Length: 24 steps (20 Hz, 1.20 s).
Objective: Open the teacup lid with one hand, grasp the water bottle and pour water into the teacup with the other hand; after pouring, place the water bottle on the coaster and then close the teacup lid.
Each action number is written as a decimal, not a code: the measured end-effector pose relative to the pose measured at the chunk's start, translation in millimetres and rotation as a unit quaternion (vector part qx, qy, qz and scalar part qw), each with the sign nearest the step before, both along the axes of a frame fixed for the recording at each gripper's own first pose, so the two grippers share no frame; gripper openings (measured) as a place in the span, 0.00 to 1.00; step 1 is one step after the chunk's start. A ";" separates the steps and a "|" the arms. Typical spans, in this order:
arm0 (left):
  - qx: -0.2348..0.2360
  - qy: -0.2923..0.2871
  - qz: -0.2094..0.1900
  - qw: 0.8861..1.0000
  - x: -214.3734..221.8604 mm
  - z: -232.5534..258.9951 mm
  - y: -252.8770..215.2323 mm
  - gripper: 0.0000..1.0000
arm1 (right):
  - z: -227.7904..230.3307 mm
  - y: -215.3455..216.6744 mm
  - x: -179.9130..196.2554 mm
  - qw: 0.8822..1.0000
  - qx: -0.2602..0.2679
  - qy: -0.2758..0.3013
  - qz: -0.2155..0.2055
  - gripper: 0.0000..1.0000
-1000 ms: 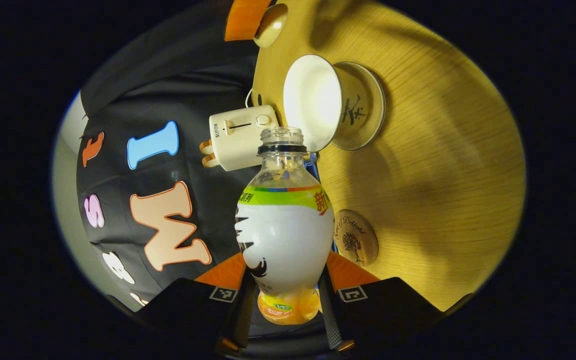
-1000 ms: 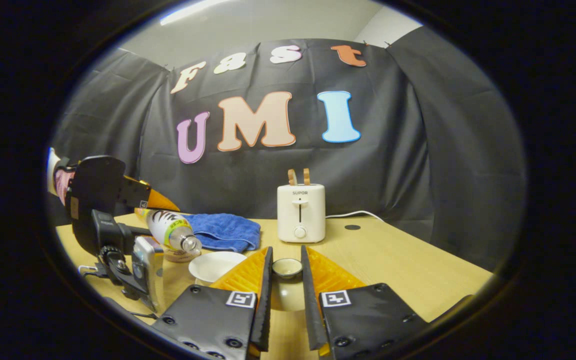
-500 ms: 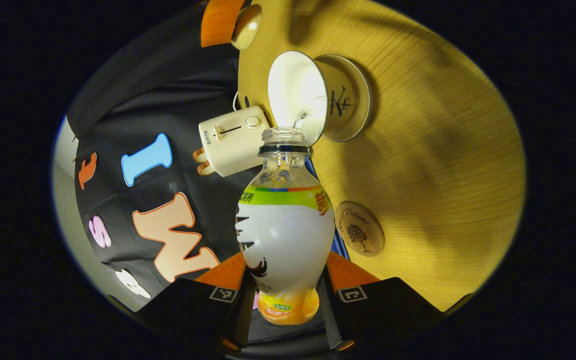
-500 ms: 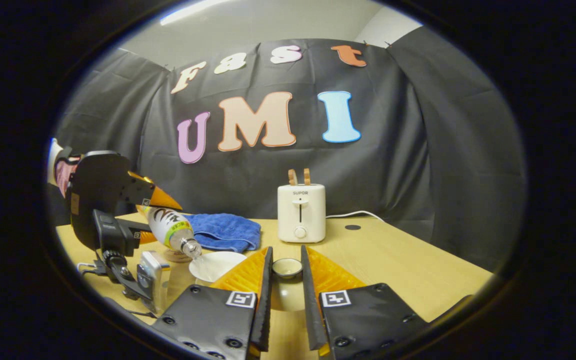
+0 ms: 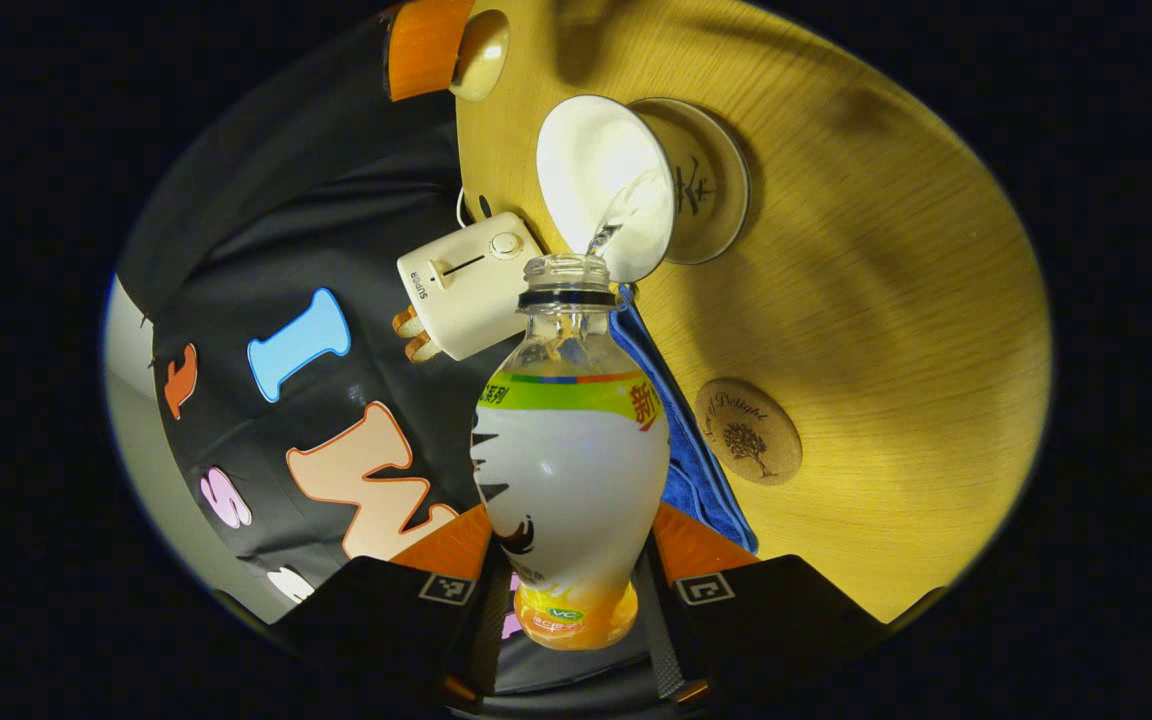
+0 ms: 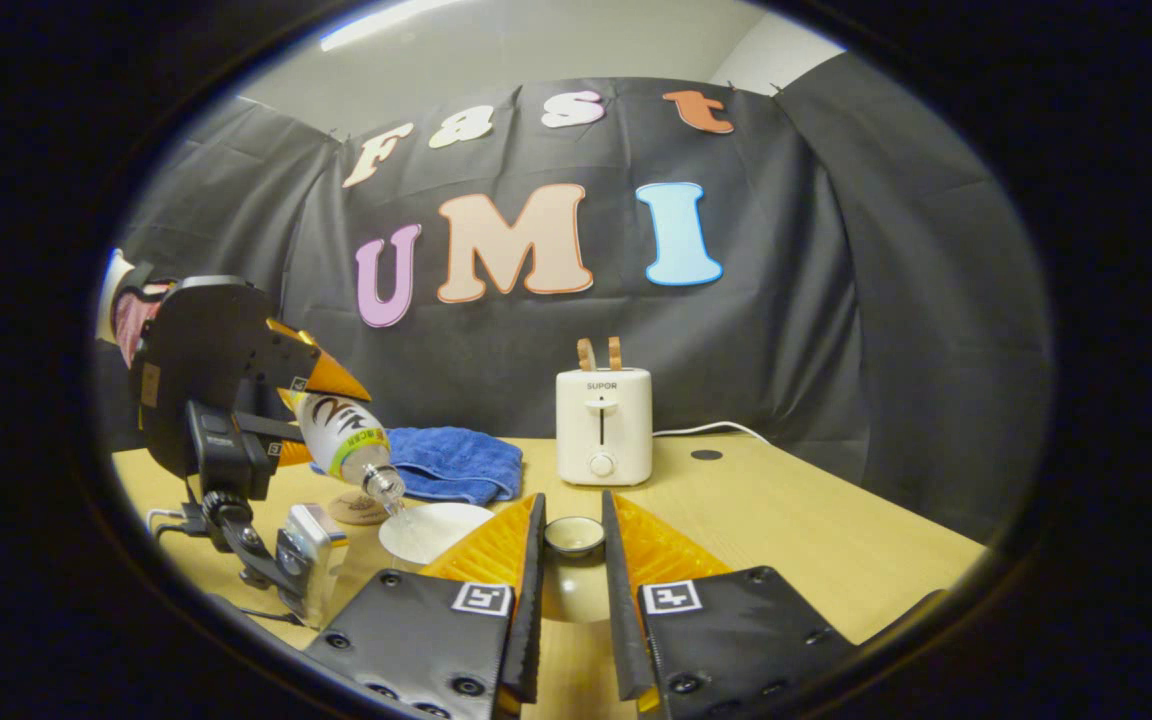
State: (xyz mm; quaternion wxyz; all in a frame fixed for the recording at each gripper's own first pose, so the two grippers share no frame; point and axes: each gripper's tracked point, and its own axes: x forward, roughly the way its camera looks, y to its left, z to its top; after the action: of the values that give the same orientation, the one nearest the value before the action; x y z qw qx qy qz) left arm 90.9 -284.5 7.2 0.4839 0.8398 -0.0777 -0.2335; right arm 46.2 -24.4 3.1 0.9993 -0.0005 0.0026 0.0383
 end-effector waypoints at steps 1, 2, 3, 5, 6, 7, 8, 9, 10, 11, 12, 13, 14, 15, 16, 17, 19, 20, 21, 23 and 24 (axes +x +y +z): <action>0.004 -0.004 -0.001 1.000 -0.2 2.3 1.9 0.58 | 0.3 0.1 -0.4 1.000 0.000 0.000 0.000 0.32; 0.007 -0.007 -0.002 1.000 -0.4 7.1 3.1 0.58 | 0.4 0.5 -0.9 1.000 0.000 0.000 0.000 0.32; 0.009 -0.011 -0.001 1.000 -0.8 10.0 3.8 0.57 | 0.8 0.6 -1.0 1.000 0.000 0.000 0.000 0.32; 0.017 -0.020 -0.004 1.000 0.9 16.4 5.3 0.58 | 0.9 0.5 -2.0 1.000 0.000 0.000 0.000 0.32; 0.021 -0.025 -0.003 0.999 1.9 19.0 5.5 0.57 | 0.7 0.8 -1.5 1.000 0.000 0.000 0.000 0.32; 0.027 -0.029 -0.004 0.999 2.8 20.3 5.9 0.57 | 1.1 0.7 -1.6 1.000 0.000 0.000 0.000 0.32; 0.030 -0.033 -0.005 0.999 4.0 22.1 5.0 0.57 | 0.8 0.9 -1.5 1.000 0.000 0.001 0.002 0.32; 0.033 -0.033 -0.005 0.999 3.9 21.5 5.0 0.58 | 1.2 1.4 -1.4 1.000 0.000 0.001 0.003 0.32; 0.033 -0.032 -0.005 0.999 3.4 22.2 5.2 0.57 | 0.8 1.4 -1.7 1.000 0.000 0.001 0.003 0.32; 0.034 -0.033 -0.005 0.999 3.0 21.6 5.1 0.57 | 1.3 0.9 -1.4 1.000 0.000 0.001 0.004 0.32; 0.035 -0.034 -0.006 0.999 2.1 22.7 4.1 0.57 | 0.8 1.7 -1.4 1.000 0.000 0.001 0.004 0.32; 0.034 -0.034 -0.007 0.999 1.1 22.2 3.2 0.57 | 0.7 1.6 -1.1 1.000 0.000 0.001 0.005 0.32; 0.031 -0.032 -0.009 0.999 1.1 21.6 3.3 0.57 | 0.3 1.7 -0.8 1.000 0.000 0.001 0.005 0.32; 0.024 -0.028 -0.010 0.999 0.5 20.0 3.3 0.57 | 0.6 1.8 -0.7 1.000 0.000 0.000 0.005 0.32; 0.015 -0.023 -0.009 1.000 0.9 18.7 3.2 0.57 | 0.8 1.6 -1.0 1.000 0.000 0.000 0.005 0.32; 0.000 -0.014 -0.006 1.000 1.1 16.2 3.7 0.57 | 1.2 1.5 -1.4 1.000 0.000 0.000 0.005 0.32; -0.038 0.002 0.002 0.999 0.1 9.9 5.0 0.57 | 0.9 1.7 -1.4 1.000 0.000 0.000 0.005 0.32; -0.058 0.010 0.005 0.998 -1.0 5.9 6.1 0.57 | 0.8 1.4 -1.5 1.000 0.000 0.000 0.005 0.32; -0.080 0.017 0.009 0.997 -1.7 2.6 7.4 0.57 | 0.8 1.3 -1.6 1.000 0.000 0.000 0.005 0.32; -0.131 0.033 0.013 0.991 -2.5 -0.3 9.3 0.57 | 0.9 1.7 -2.0 1.000 0.000 0.000 0.005 0.32; -0.158 0.039 0.017 0.986 -4.3 0.2 13.1 0.57 | 0.8 1.4 -2.2 1.000 0.000 0.000 0.005 0.32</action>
State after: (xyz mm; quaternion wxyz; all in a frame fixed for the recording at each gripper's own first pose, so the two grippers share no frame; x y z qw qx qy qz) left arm 86.6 -271.4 7.4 0.6172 0.7440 -0.0803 -0.2429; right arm 44.0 -23.0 3.9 0.9991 -0.0006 0.0028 0.0431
